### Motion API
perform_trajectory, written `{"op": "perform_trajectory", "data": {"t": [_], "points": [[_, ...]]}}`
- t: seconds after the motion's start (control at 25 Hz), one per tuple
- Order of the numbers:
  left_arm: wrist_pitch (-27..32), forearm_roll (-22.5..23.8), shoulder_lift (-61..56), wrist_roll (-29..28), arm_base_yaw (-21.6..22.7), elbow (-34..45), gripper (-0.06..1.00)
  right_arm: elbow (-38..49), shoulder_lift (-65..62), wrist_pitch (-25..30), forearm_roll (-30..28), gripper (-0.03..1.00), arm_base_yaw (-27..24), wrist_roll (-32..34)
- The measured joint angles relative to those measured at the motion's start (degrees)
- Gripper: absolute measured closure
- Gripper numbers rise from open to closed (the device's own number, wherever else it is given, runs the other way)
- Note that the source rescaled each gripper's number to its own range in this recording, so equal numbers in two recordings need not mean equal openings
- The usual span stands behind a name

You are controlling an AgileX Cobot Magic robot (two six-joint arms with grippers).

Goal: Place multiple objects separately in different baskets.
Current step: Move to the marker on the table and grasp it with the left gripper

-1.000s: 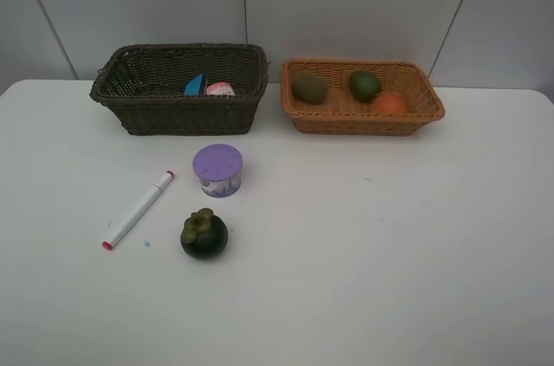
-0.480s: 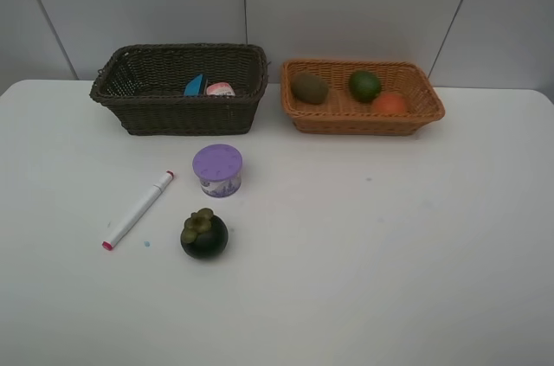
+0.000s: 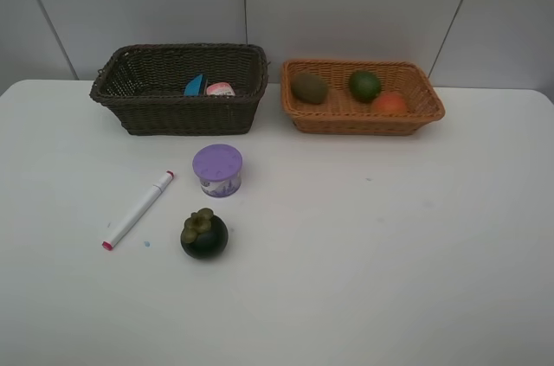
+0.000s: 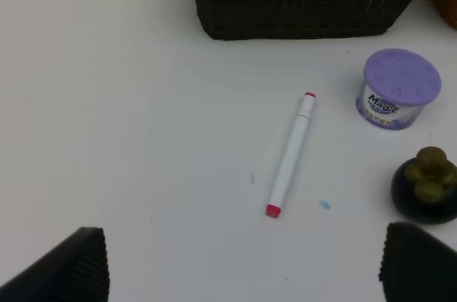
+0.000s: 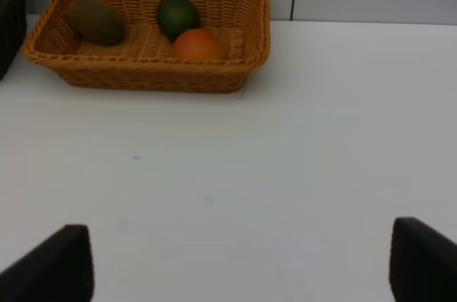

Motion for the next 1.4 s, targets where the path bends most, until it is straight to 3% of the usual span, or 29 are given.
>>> {"op": "perform_trajectory", "data": {"t": [1.4], "points": [[-1.26,1.93,1.88,0.00,0.00,-2.62,-0.05,0.00,0.00,0.00,-0.45,-0.03,0.00,0.18]]}}
